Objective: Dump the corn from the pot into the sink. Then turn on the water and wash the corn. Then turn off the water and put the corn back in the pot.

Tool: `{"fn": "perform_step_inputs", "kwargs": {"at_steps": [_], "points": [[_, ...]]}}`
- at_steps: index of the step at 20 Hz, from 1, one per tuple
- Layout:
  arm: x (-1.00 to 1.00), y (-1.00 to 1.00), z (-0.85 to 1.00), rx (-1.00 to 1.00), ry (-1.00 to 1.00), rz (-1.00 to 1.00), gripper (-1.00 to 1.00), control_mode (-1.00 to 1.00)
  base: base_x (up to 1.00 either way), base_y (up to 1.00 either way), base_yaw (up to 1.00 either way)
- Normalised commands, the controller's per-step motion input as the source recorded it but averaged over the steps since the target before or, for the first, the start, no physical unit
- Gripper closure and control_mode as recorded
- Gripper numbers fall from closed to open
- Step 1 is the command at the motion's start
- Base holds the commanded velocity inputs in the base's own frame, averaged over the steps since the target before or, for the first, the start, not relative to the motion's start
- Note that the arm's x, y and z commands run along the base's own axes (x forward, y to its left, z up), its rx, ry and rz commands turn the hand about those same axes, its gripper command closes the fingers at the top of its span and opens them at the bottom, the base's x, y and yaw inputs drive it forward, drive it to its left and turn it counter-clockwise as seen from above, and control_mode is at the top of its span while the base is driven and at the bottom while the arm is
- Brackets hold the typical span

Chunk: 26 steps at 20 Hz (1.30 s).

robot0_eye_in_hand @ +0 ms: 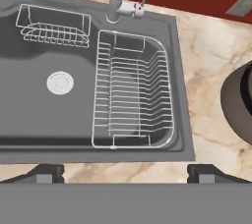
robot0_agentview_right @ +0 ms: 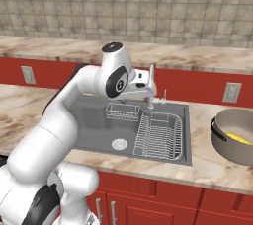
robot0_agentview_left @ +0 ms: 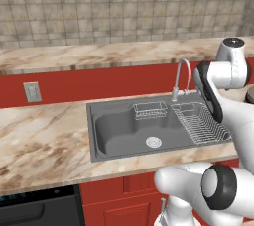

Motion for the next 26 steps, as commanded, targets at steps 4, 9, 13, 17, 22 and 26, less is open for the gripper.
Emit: {"fn": "perform_step_inputs", "kwargs": {"at_steps": [4, 9, 13, 17, 22, 26], "points": [[0.0, -0.67, -0.17, 0.0, 0.03, 0.0, -1.0, -1.0, 0.0, 0.0, 0.0], [0.0, -0.66, -0.09, 0.0, 0.02, 0.0, -1.0, -1.0, 0.0, 0.0, 0.0], [0.0, -0.67, -0.06, 0.0, 0.0, 0.0, -1.0, -1.0, 0.0, 0.0, 0.0], [0.0, -0.62, -0.09, 0.0, 0.0, 0.0, -1.0, -1.0, 0.0, 0.0, 0.0], [0.0, -0.55, -0.17, 0.0, 0.01, 0.0, -1.0, -1.0, 0.0, 0.0, 0.0], [-0.01, -0.48, -0.21, 0.0, 0.04, 0.0, -1.0, -1.0, 0.0, 0.0, 0.0]]}}
